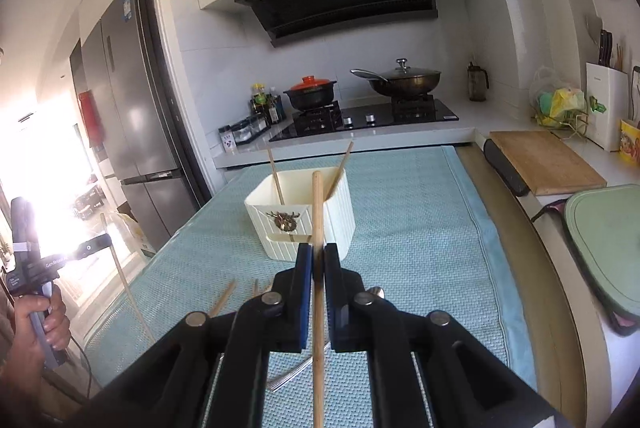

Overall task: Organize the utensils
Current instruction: 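Carry both chopsticks over the cream holder and open both tools to drop them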

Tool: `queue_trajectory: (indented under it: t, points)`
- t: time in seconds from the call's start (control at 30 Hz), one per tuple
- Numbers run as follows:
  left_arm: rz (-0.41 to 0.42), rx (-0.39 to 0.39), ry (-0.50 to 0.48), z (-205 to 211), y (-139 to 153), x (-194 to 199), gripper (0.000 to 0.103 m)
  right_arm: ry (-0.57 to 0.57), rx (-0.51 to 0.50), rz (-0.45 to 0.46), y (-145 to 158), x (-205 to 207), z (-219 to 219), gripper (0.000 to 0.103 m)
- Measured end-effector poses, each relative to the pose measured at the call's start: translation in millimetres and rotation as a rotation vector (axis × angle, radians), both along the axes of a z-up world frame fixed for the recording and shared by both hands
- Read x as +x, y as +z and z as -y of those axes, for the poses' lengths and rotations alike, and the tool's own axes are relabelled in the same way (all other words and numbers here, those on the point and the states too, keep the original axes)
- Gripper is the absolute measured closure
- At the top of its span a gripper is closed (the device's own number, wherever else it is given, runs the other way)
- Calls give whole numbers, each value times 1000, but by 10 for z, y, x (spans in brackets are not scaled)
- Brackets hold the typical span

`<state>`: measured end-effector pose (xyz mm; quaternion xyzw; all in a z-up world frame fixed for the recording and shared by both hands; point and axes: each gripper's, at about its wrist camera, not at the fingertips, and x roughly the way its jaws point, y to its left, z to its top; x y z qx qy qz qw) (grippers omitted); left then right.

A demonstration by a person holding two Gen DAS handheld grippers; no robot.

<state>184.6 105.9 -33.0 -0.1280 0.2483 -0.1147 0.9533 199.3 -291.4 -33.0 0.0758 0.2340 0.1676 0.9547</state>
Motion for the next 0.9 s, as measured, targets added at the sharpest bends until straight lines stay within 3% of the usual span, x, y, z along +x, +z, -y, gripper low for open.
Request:
queue_trajectory:
  t: [0.2,0.5,0.67,0.9]
  points:
    - [22,-12,-28,69,132,-18,99,-1,34,81,76,-84,-12,97]
    - [28,-8,-86,295,280,250,99,8,77,60,-11,139,-77,97]
    - [50,-18,-114,368,546,623,99,36,69,69,98,515,-210,97]
    - [111,-32,-104,408,1086,1356,99,53,75,163,614,1285,-450,97]
